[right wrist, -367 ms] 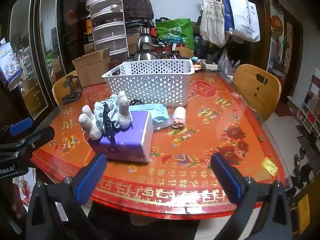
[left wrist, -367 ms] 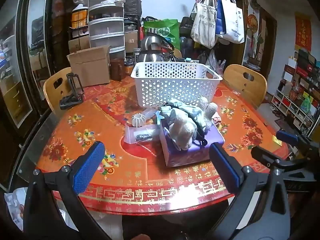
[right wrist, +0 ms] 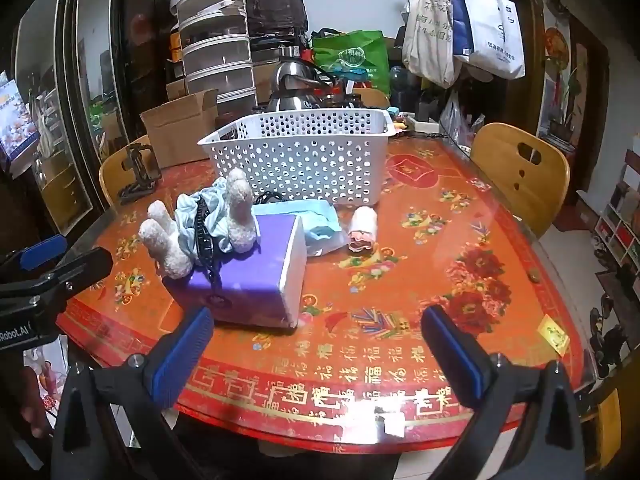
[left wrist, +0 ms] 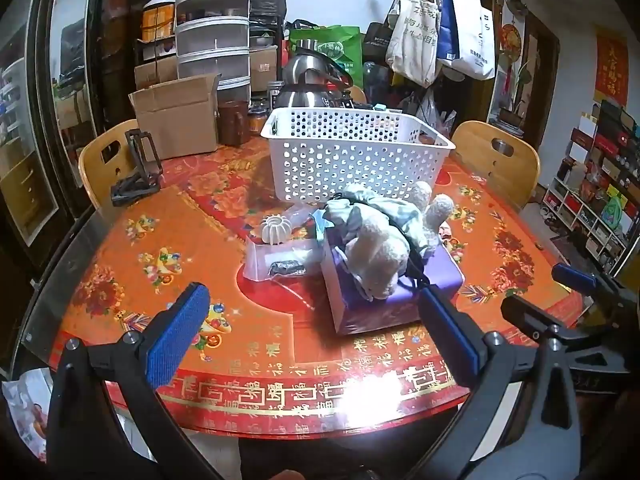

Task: Organize soft objects

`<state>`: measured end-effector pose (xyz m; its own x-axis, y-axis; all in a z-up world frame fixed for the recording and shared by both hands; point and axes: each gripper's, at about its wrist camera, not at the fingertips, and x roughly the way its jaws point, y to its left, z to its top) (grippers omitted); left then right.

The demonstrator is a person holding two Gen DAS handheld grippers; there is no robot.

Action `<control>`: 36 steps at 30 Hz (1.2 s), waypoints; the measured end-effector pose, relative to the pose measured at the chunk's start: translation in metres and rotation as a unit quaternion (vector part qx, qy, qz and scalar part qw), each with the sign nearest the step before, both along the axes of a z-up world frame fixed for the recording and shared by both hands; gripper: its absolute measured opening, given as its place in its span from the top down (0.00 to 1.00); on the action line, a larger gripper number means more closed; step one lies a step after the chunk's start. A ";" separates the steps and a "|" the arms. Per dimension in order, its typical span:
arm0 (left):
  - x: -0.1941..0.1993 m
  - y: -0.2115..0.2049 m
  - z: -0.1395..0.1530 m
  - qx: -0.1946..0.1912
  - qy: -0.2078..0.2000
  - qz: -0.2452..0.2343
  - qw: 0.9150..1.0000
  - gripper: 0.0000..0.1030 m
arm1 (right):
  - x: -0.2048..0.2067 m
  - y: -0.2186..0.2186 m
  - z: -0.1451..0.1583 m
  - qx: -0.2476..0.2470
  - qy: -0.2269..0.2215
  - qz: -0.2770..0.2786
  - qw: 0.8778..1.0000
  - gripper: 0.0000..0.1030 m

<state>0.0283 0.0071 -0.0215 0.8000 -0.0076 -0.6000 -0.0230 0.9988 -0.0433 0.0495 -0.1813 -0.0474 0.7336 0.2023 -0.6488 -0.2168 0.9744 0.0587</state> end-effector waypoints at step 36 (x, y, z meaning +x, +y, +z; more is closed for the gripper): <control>-0.007 -0.002 0.005 -0.005 -0.018 -0.004 1.000 0.00 | -0.004 -0.001 0.001 0.007 -0.013 -0.002 1.000 0.00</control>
<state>0.0214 0.0048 -0.0165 0.8205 -0.0194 -0.5713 -0.0134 0.9985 -0.0531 0.0451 -0.1821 -0.0467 0.7509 0.2085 -0.6267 -0.2144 0.9744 0.0673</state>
